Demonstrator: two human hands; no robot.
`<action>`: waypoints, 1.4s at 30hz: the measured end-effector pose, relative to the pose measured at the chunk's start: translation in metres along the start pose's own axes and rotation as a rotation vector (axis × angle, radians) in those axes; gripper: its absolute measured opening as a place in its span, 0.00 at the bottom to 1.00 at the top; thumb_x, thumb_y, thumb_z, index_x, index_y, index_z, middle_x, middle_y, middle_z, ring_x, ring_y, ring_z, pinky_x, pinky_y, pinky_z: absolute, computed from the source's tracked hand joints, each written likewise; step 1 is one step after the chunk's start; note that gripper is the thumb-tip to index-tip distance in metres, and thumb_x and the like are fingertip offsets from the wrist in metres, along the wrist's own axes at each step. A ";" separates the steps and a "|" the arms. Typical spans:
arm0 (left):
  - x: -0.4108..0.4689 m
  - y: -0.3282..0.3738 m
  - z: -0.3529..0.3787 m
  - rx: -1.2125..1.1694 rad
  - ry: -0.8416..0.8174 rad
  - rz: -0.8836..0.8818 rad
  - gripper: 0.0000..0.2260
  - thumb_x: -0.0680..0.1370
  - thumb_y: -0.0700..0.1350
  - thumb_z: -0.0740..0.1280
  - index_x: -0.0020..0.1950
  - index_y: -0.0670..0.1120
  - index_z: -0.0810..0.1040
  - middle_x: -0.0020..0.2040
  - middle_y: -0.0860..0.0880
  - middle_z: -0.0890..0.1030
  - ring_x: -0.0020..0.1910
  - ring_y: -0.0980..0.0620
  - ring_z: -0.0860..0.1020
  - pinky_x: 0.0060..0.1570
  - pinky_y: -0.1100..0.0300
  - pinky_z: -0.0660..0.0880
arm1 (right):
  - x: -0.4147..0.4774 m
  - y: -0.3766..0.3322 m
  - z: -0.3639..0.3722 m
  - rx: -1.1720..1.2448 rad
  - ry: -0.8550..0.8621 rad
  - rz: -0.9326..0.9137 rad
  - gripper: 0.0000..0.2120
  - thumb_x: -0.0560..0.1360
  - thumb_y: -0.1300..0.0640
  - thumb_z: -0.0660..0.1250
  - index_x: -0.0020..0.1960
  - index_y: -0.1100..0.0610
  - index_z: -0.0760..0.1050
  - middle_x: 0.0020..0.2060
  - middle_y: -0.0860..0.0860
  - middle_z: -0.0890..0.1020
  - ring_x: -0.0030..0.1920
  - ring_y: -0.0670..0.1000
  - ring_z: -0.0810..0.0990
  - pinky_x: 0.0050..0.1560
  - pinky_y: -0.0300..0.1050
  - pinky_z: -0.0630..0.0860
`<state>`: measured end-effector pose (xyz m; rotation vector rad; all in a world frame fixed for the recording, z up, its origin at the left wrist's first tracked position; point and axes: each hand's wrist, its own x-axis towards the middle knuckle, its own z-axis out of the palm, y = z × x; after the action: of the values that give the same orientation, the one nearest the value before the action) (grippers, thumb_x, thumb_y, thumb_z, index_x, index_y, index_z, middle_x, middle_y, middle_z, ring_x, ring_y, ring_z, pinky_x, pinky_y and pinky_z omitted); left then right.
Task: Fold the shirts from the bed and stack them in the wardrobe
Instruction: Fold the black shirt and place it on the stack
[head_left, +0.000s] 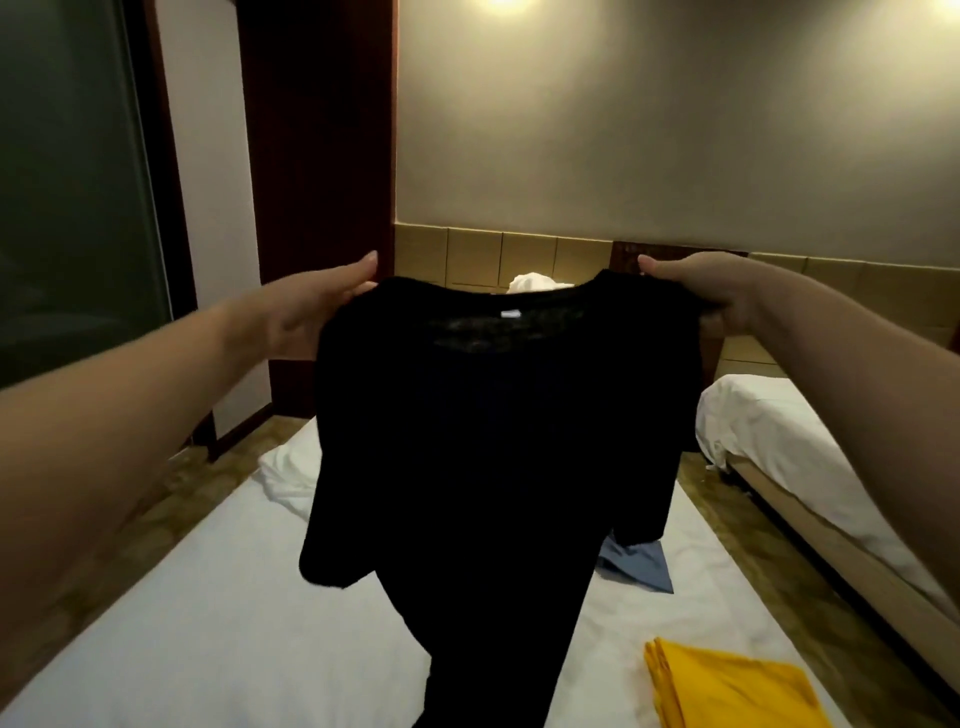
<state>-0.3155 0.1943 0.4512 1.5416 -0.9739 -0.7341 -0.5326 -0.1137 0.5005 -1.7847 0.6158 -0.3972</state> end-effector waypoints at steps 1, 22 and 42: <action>0.000 0.003 -0.009 0.012 -0.087 -0.027 0.31 0.55 0.63 0.78 0.51 0.47 0.81 0.44 0.46 0.82 0.41 0.49 0.82 0.40 0.59 0.78 | 0.000 0.000 -0.006 0.025 -0.064 0.029 0.11 0.75 0.48 0.64 0.46 0.57 0.74 0.31 0.50 0.81 0.31 0.45 0.82 0.28 0.36 0.78; 0.011 0.083 0.005 0.685 0.457 0.313 0.03 0.76 0.41 0.66 0.43 0.47 0.77 0.42 0.47 0.77 0.45 0.50 0.77 0.50 0.56 0.74 | 0.003 -0.027 0.000 -1.020 0.304 -0.670 0.07 0.76 0.60 0.66 0.50 0.62 0.78 0.44 0.57 0.82 0.47 0.55 0.79 0.44 0.45 0.70; 0.000 0.111 -0.001 1.021 0.584 0.444 0.07 0.80 0.44 0.58 0.55 0.45 0.73 0.42 0.51 0.74 0.37 0.58 0.71 0.34 0.65 0.65 | -0.013 -0.066 -0.012 -0.818 0.729 -0.799 0.15 0.80 0.55 0.57 0.63 0.59 0.74 0.59 0.62 0.78 0.60 0.61 0.74 0.54 0.45 0.67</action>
<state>-0.3358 0.1898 0.5603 2.0873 -1.2286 0.6301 -0.5367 -0.1014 0.5676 -2.6547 0.5623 -1.5632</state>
